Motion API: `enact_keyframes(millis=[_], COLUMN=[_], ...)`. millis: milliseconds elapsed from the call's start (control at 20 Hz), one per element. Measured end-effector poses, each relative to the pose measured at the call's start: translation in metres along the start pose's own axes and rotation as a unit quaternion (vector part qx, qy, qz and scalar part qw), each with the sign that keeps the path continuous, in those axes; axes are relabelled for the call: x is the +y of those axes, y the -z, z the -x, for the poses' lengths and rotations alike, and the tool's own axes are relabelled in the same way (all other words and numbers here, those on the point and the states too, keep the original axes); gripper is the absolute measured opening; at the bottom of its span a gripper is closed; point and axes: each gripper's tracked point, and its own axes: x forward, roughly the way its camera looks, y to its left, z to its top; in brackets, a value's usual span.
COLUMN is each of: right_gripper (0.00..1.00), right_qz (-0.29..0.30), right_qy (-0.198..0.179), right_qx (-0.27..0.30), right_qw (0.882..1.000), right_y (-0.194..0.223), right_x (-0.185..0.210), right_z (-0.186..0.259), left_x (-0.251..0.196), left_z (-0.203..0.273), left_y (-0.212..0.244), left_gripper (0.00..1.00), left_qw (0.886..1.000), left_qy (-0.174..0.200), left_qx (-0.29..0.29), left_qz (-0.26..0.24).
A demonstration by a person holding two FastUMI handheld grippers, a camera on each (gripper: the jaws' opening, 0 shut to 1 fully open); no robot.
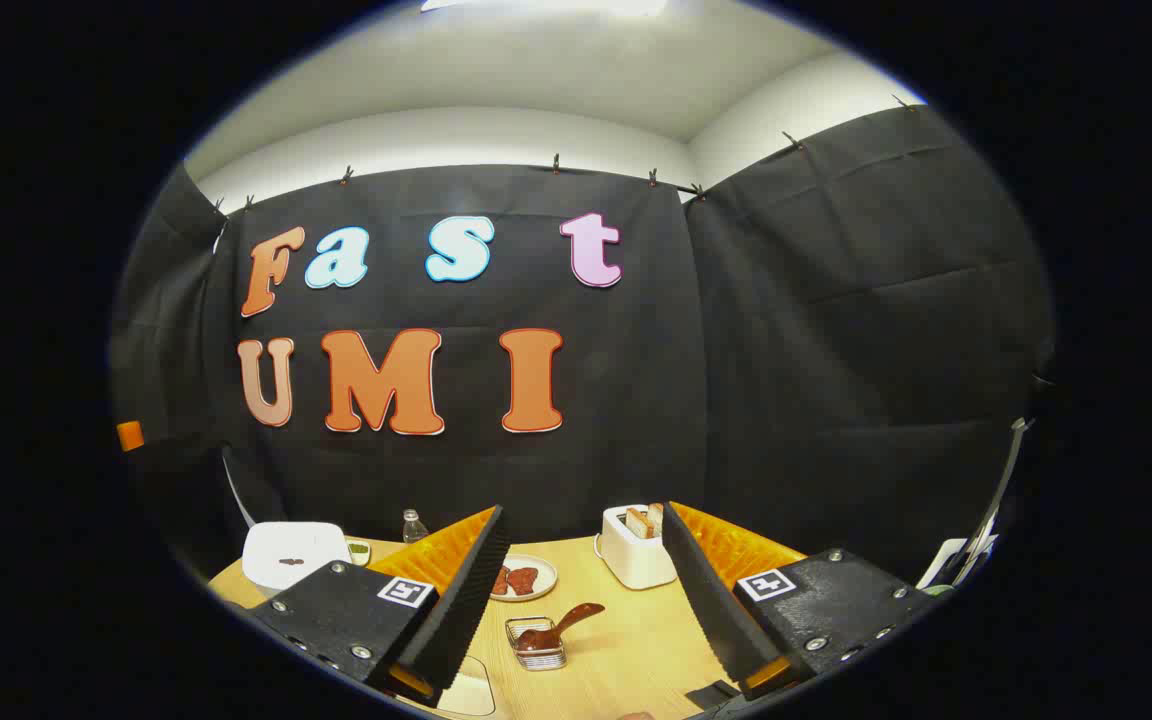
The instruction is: Close the left gripper, press the button to open the rice cooker; take a wooden spoon from the chopstick holder with the right hand, scoop a spoonful of rice and pour it into the rice cooker, then put the wooden spoon back into the chopstick holder.
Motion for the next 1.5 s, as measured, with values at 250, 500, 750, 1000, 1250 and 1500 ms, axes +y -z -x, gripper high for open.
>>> enact_keyframes(millis=[250, 500, 750, 1000, 1250, 1500], right_gripper=[0.95, 0.95, 0.95, 0.95, 0.95, 0.95], right_qz=[0.019, 0.031, 0.048, 0.048, 0.032, 0.035], right_qy=[-0.029, -0.039, -0.031, -0.030, -0.032, -0.024], right_qx=[-0.011, 0.002, 0.007, 0.005, 0.007, 0.008], right_qw=[0.999, 0.999, 0.998, 0.998, 0.999, 0.999], right_y=[-0.031, -0.029, -0.022, -0.017, -0.014, -0.013], right_x=[0.001, 0.001, 0.000, 0.009, 0.020, 0.022], right_z=[-0.018, -0.025, -0.024, -0.017, -0.011, -0.006], left_x=[0.018, 0.014, -0.001, -0.013, -0.020, -0.019], left_z=[0.000, -0.004, -0.008, -0.014, -0.015, -0.011], left_y=[-0.004, -0.003, -0.007, -0.011, -0.018, -0.014], left_gripper=[0.99, 1.00, 1.00, 0.99, 0.84, 0.66], left_qw=[0.999, 0.998, 0.999, 0.999, 0.999, 0.998], left_qy=[-0.051, -0.063, -0.039, -0.005, 0.014, 0.025], left_qx=[0.009, 0.010, 0.005, 0.004, -0.004, 0.011], left_qz=[-0.007, -0.027, -0.034, -0.037, -0.047, -0.054])
